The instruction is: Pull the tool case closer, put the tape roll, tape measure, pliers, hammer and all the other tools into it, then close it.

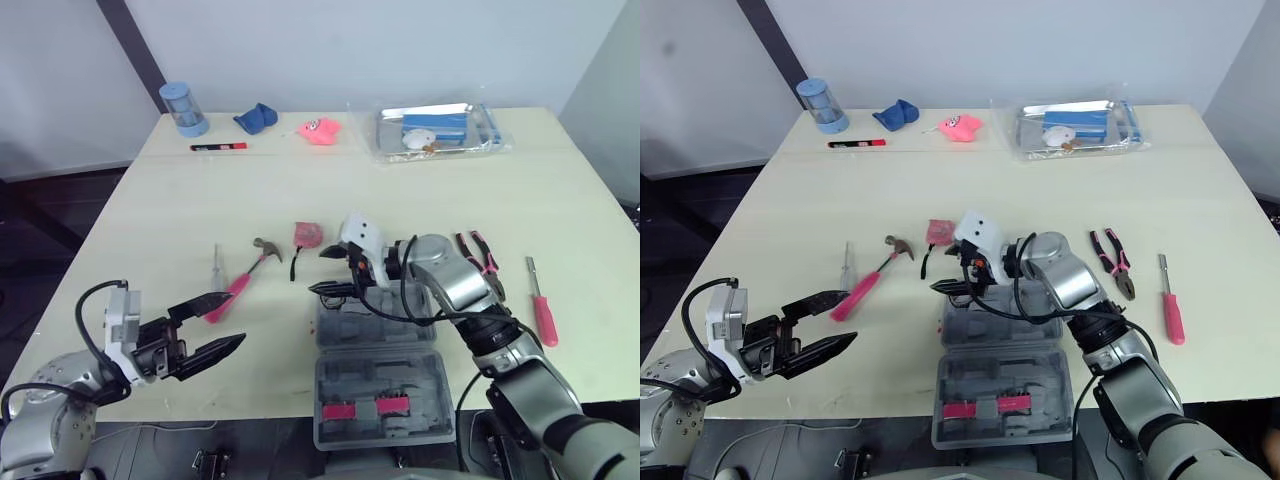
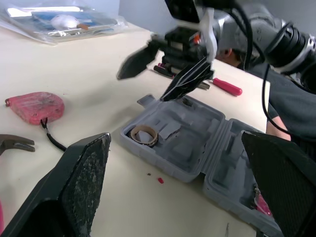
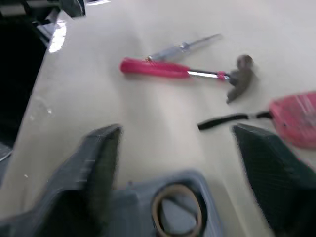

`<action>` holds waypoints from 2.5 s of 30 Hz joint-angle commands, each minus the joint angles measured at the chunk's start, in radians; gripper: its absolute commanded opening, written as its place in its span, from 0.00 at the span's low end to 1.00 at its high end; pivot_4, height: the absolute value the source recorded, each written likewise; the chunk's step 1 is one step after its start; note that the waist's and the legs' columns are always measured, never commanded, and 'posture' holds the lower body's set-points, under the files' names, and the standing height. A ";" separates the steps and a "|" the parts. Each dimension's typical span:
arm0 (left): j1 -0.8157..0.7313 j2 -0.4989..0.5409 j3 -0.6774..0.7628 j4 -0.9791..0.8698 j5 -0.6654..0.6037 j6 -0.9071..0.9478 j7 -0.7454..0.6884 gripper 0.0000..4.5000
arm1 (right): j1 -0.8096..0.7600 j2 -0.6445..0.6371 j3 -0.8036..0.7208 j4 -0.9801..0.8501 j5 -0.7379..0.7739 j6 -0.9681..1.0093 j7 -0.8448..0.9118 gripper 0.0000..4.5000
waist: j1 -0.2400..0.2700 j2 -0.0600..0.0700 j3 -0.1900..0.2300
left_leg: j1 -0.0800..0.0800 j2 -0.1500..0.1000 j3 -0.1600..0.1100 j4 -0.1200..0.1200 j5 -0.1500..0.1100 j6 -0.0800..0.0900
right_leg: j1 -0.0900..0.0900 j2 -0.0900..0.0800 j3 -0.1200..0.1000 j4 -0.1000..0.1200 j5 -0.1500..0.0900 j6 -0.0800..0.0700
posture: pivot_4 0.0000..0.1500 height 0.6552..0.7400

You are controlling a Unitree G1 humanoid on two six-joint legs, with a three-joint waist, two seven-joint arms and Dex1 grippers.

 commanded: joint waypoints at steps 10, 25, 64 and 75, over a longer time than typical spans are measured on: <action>-0.023 0.005 -0.012 -0.010 -0.001 -0.004 -0.011 1.00 | 0.054 0.023 0.042 0.104 -0.022 -0.198 -0.030 0.60 | -0.010 0.000 0.000 | 0.001 -0.001 0.000 -0.003 0.001 -0.002 | 0.000 0.001 0.000 0.000 0.000 0.000 | 1.00 1.00; -0.006 -0.020 -0.025 -0.014 0.015 -0.021 -0.004 1.00 | 0.058 0.054 0.042 0.214 -0.047 -0.290 -0.050 0.47 | -0.019 0.000 0.000 | 0.001 -0.001 0.000 -0.003 0.001 -0.002 | 0.000 0.001 0.000 0.000 0.000 0.000 | 1.00 1.00; 0.034 -0.121 0.027 0.065 0.050 -0.029 0.222 1.00 | 0.505 -0.193 -0.214 -0.479 0.173 -0.221 -0.090 0.35 | 0.015 -0.001 0.000 | 0.003 -0.001 -0.004 -0.004 0.000 -0.001 | 0.004 -0.002 0.000 -0.003 0.000 0.000 | 1.00 1.00; 0.142 -0.114 0.107 0.162 0.085 -0.093 0.241 1.00 | 1.055 -0.341 -0.629 -0.638 0.344 -0.315 -0.111 0.73 | 0.035 -0.002 0.000 | 0.005 -0.002 -0.005 -0.005 -0.001 0.002 | 0.010 0.001 -0.001 -0.007 0.000 0.000 | 1.00 1.00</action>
